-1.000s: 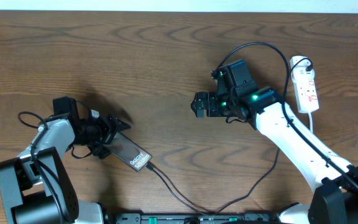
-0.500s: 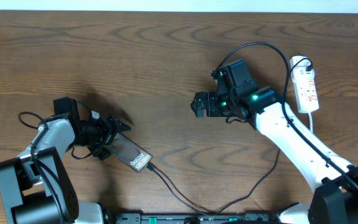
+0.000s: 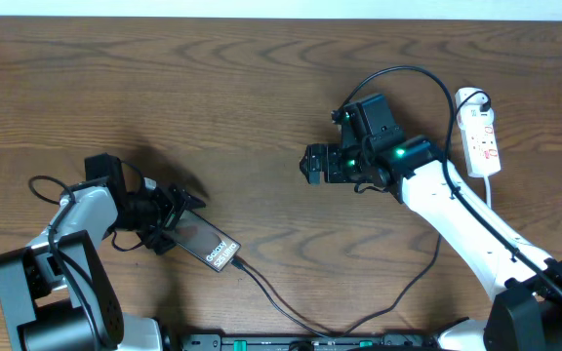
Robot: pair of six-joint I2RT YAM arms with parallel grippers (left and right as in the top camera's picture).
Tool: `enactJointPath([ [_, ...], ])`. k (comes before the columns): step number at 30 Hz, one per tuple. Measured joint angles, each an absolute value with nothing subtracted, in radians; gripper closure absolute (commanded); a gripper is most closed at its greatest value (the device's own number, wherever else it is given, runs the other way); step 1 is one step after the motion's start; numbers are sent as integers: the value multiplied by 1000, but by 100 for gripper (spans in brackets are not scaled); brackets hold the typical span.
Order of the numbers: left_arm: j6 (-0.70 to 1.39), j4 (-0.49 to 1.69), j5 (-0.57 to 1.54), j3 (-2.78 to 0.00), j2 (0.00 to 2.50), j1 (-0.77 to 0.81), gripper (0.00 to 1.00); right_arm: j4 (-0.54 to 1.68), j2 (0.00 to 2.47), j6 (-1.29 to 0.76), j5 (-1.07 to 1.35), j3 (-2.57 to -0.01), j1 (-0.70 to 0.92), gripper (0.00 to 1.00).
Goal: Plug charger to phone and switch on socket
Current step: 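Release the phone with the left gripper and lift it away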
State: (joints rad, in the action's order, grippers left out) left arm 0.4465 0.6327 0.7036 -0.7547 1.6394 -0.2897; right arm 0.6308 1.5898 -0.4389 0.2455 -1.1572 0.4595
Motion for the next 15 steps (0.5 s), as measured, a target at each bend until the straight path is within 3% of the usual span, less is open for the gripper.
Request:
enactJointPath([
  [15, 448, 685, 658, -755, 1634, -290, 15, 630, 1590, -439, 245, -1157, 460, 1],
])
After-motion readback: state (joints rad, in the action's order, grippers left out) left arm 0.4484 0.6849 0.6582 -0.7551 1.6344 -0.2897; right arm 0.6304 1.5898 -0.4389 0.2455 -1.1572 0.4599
